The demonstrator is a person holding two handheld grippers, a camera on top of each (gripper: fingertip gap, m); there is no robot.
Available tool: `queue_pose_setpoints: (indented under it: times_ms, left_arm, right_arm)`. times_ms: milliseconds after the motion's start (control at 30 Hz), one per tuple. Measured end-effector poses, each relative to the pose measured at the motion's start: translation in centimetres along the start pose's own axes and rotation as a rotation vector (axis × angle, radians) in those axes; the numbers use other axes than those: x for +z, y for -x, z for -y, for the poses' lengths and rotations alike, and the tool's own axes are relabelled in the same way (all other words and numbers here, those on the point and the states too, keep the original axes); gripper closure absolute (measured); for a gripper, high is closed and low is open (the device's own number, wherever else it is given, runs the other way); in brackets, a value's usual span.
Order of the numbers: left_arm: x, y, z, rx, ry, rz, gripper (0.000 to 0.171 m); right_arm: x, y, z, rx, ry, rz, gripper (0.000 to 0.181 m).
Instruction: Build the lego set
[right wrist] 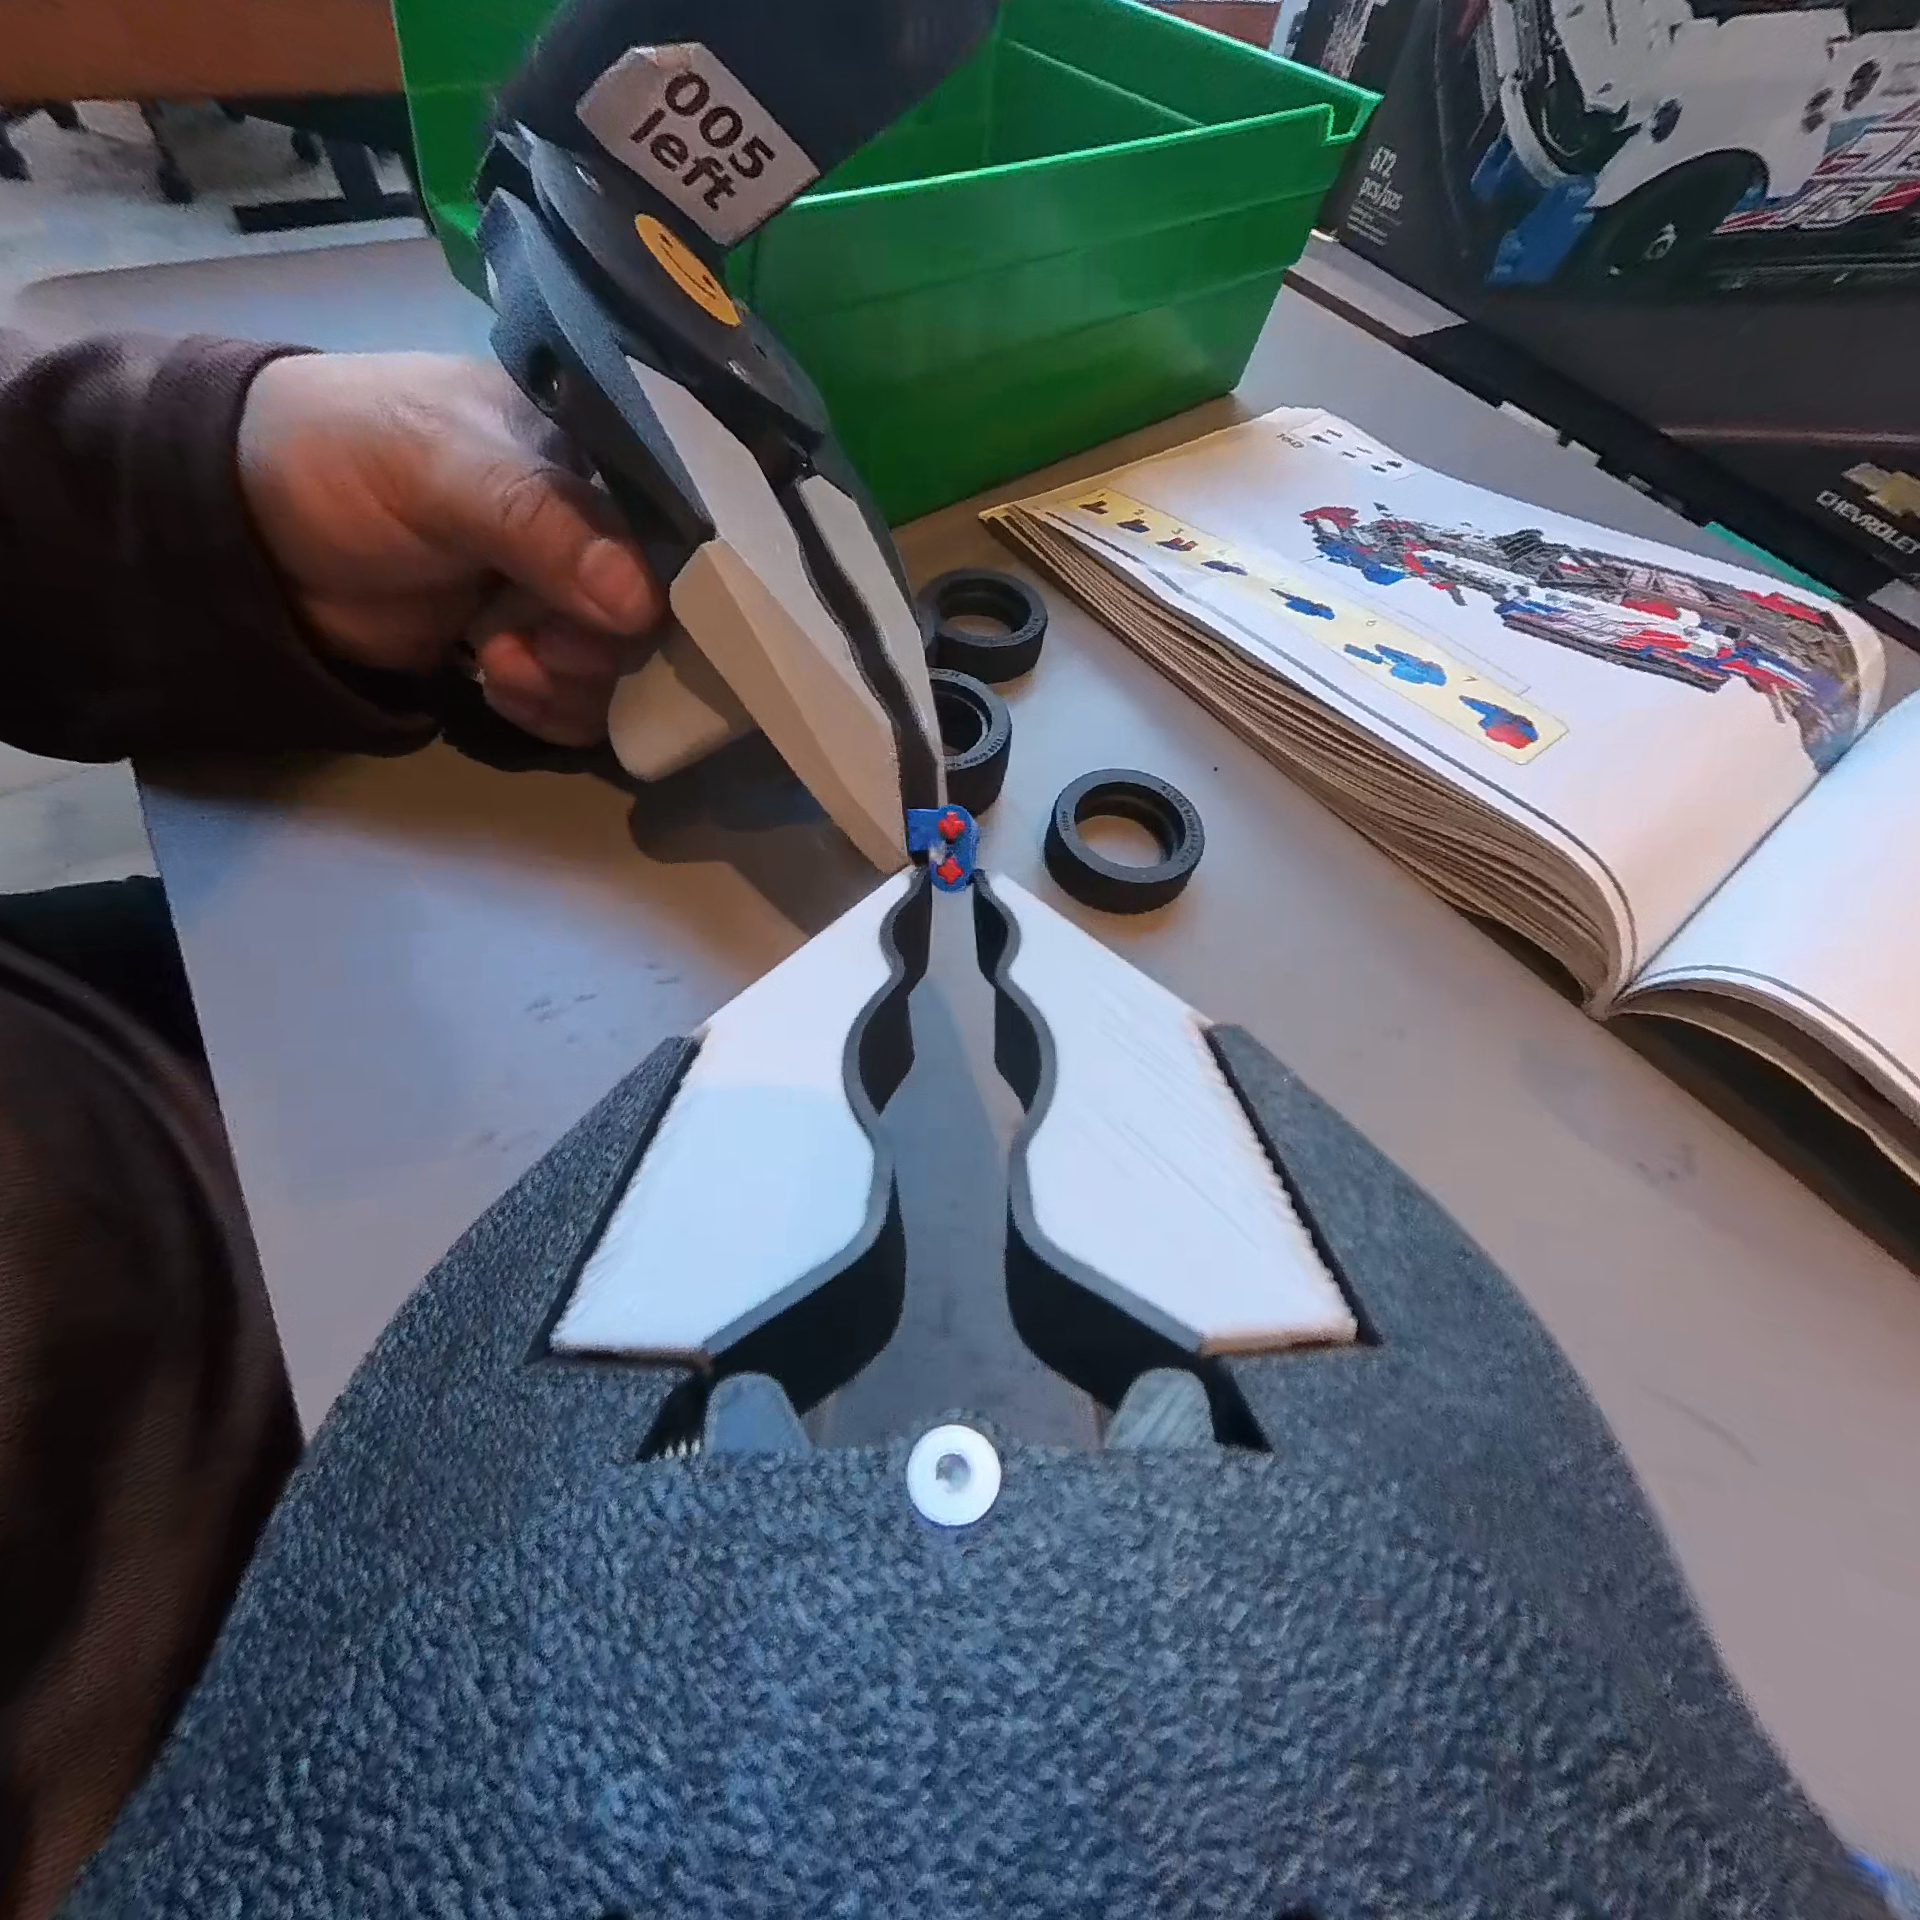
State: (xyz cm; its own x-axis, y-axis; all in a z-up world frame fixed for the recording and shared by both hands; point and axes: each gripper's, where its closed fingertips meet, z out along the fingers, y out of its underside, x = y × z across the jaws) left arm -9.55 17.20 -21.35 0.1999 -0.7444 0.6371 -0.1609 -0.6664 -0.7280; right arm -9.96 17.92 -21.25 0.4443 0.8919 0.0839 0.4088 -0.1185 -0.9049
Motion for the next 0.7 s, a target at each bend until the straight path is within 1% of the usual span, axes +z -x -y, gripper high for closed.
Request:
queue_pose_setpoints:
  times_ms: [167,300,400,467,533,600,700]
  left_arm:
    - [0.0,0.2,0.0,0.034,0.001,0.043,0.166]
    - [-0.1,-0.5,0.0,0.075,-0.008,0.021,0.156]
    - [-0.3,-1.0,0.2,0.098,-0.023,0.000,0.154]
    - [-0.5,-1.3,0.3,0.142,-0.030,-0.003,0.146]
    - [-0.6,-1.1,0.3,0.216,-0.025,0.047,0.144]
    - [-0.6,-0.8,-0.1,0.278,0.013,0.092,0.143]
    - [-0.3,-0.8,-0.4,0.312,0.039,0.103,0.143]
  right_arm:
    - [0.1,0.0,-0.6,0.058,0.017,0.026,0.174]
    - [0.1,0.0,-0.7,0.084,0.017,0.043,0.175]
    - [-0.1,-0.1,-0.6,0.106,0.006,0.055,0.175]
    - [-0.3,-0.1,-0.4,0.118,-0.006,0.066,0.175]
    - [-0.5,0.2,-0.2,0.126,-0.028,0.089,0.175]
    - [-0.7,0.5,0.2,0.138,-0.051,0.113,0.175]
    - [-0.8,1.1,0.5,0.167,-0.069,0.168,0.175]
